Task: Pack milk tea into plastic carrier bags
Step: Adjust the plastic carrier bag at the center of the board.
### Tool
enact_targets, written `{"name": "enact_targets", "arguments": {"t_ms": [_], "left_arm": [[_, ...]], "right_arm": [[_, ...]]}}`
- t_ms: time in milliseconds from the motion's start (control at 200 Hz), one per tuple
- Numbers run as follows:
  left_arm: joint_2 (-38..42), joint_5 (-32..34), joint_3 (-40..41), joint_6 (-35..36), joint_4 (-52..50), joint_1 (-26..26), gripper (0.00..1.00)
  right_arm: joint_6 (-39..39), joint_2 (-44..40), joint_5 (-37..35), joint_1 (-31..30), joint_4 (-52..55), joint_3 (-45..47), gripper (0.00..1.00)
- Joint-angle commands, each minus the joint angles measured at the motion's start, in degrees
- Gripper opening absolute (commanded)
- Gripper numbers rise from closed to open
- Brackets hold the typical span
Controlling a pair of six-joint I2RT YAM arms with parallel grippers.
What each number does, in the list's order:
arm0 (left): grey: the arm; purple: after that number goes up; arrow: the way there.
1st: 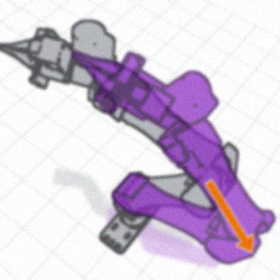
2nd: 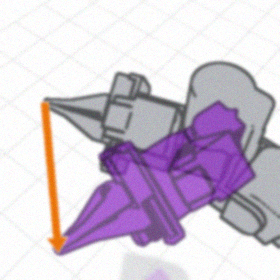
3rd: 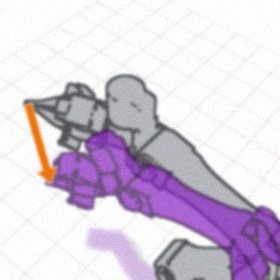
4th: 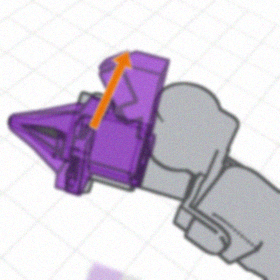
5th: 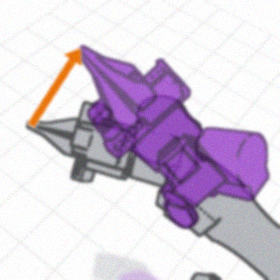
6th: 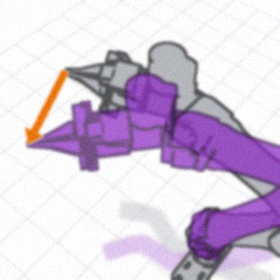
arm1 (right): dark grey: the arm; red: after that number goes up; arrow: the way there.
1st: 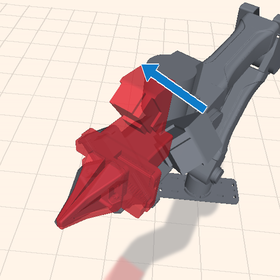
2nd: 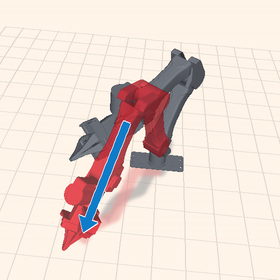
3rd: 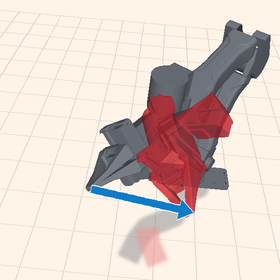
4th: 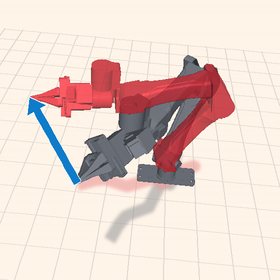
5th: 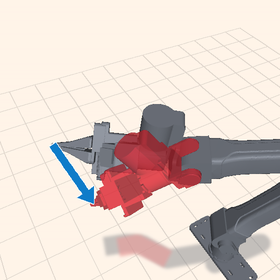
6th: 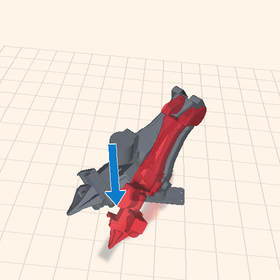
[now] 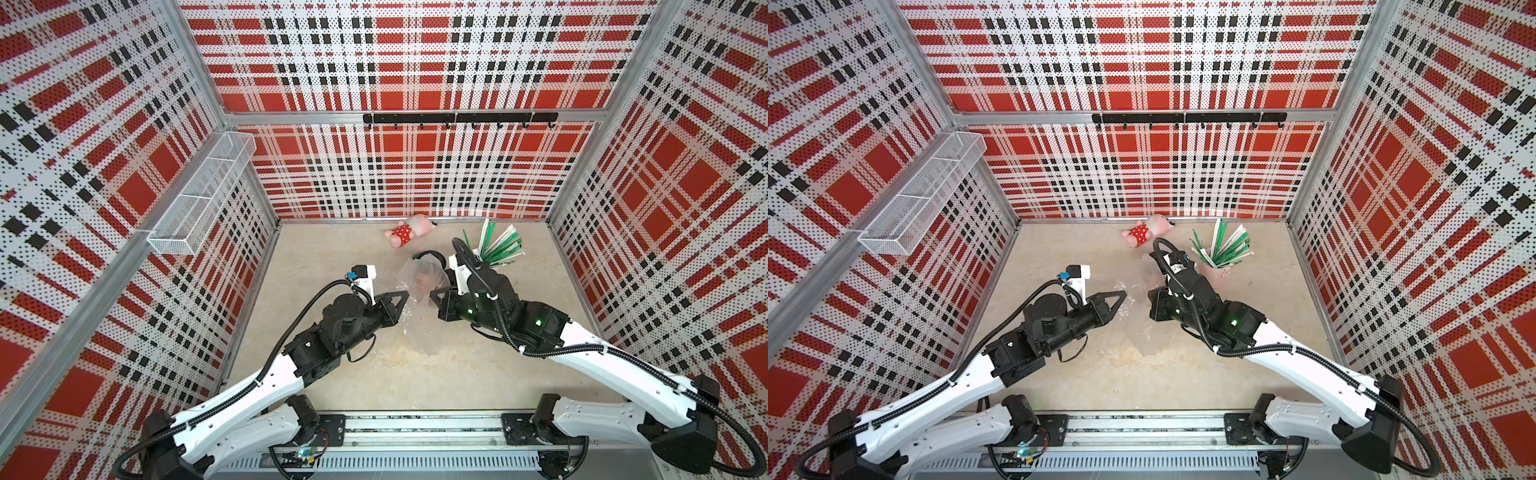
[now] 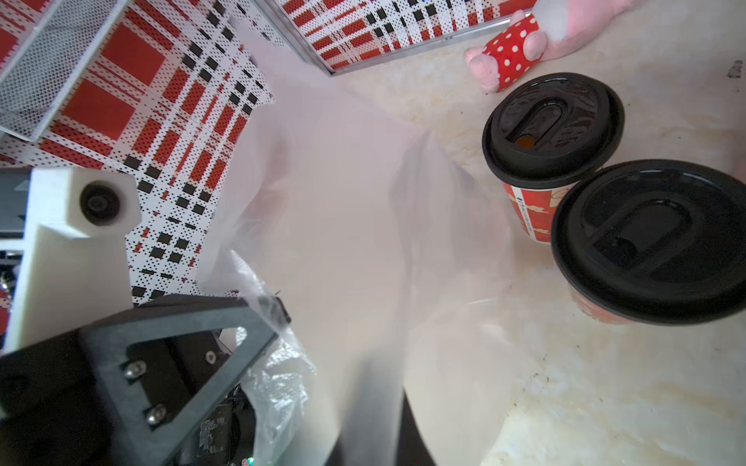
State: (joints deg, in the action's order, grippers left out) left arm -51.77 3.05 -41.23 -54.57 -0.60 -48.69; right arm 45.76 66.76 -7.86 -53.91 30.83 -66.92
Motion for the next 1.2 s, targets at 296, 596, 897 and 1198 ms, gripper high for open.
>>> {"name": "enact_targets", "arguments": {"t_ms": [296,596,897,1198], "left_arm": [[6.4,-3.4,10.9,-5.8,9.7,5.2,0.0],[8.7,-4.7,14.9,-7.8,10.7,8.3,0.0],[5.6,-4.8,13.5,-7.6,10.7,9.6,0.0],[5.2,-6.0,14.4,-8.5,11.8,11.1,0.0]], "right_arm": [[-0.7,7.6,-6.2,-1.9,19.2,-9.7,0.08],[-4.4,9.3,-5.9,-2.0,18.2,-10.9,0.25],[-7.7,8.2,-2.6,-1.8,15.5,-11.3,0.47],[-11.2,5.9,0.2,0.0,15.3,-12.9,0.69]]}}
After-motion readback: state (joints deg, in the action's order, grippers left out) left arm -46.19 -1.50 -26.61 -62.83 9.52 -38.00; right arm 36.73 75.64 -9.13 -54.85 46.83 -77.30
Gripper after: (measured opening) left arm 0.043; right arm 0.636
